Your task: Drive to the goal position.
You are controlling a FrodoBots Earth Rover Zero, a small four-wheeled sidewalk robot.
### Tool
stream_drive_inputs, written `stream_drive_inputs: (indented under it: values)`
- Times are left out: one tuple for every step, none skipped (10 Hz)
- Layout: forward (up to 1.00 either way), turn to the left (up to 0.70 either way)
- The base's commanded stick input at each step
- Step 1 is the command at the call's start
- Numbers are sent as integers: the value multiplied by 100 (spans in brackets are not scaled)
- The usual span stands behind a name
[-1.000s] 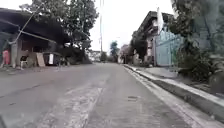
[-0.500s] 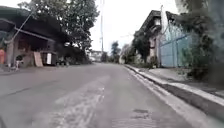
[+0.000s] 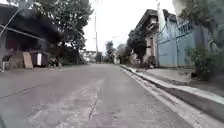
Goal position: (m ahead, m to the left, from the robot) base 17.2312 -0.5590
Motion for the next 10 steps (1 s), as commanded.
stream_drive_inputs:
  values:
    - [100,0]
    - [100,0]
    - [100,0]
    - [100,0]
    - [100,0]
    - [100,0]
    - [100,0]
    - [100,0]
    - [100,0]
    - [100,0]
